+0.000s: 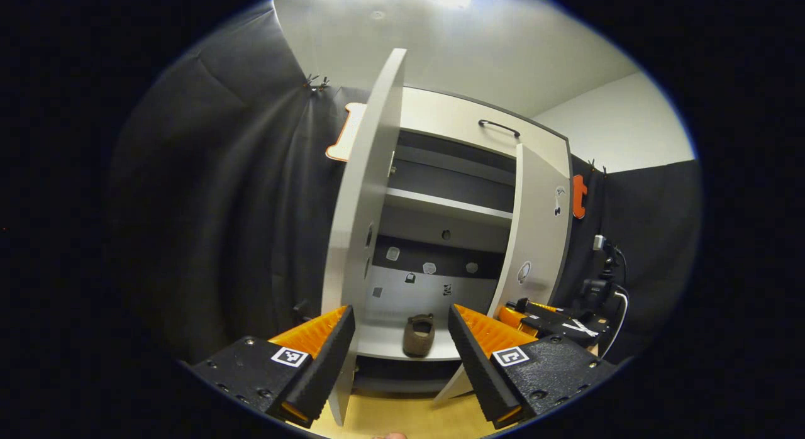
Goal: Grab one shoe with the right hand and put it into the shoe cabinet, grab the other shoe with the left hand and put it into the shoe cabinet; then close the right door with the right hand and the left door with the left hand.
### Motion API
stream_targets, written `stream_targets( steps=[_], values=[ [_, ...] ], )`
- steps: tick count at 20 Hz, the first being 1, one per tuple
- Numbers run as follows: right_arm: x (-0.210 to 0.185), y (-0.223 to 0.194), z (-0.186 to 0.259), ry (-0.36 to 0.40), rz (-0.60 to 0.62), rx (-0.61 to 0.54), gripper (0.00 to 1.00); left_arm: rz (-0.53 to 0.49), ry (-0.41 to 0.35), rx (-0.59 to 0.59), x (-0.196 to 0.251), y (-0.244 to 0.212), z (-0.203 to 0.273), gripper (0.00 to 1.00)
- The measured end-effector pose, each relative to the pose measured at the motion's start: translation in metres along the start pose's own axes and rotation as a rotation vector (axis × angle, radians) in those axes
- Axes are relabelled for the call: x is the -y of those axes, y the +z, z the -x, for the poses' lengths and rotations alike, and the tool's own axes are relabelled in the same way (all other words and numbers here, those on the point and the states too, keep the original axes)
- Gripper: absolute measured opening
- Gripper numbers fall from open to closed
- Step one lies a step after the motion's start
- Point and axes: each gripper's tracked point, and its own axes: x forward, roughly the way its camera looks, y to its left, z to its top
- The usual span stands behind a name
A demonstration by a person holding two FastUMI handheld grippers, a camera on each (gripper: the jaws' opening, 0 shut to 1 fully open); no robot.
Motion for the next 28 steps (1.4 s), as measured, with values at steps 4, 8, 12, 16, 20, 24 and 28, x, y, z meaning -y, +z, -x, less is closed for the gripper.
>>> stream_targets(
  steps=[4, 8, 12, 16, 20, 24, 28],
  values=[
    [-0.004, -0.002, -0.013, -0.009, -0.008, -0.002, 1.00, -0.001, 0.062, -0.009, -0.027, -0.001, 0.010, 0.88],
    [-0.005, -0.005, -0.018, -0.046, 0.002, 0.005, 1.00, 0.011, 0.132, -0.012, -0.063, -0.003, 0.024, 0.88],
    [-0.005, -0.007, -0.022, -0.076, 0.019, 0.010, 1.00, 0.021, 0.182, -0.011, -0.093, -0.003, 0.027, 0.94],
    [-0.005, -0.009, -0.025, -0.108, 0.032, 0.014, 1.00, 0.037, 0.189, -0.031, -0.110, -0.011, 0.021, 0.94],
    [-0.005, -0.010, -0.027, -0.134, 0.043, 0.024, 1.00, 0.064, 0.181, -0.053, -0.123, -0.021, 0.013, 0.94],
    [-0.005, -0.011, -0.028, -0.157, 0.054, 0.033, 1.00, 0.073, 0.127, -0.076, -0.117, -0.030, 0.005, 0.94],
    [-0.006, -0.013, -0.028, -0.163, 0.063, 0.033, 0.97, 0.017, 0.090, -0.086, -0.114, -0.031, 0.001, 0.94]
  ],
)
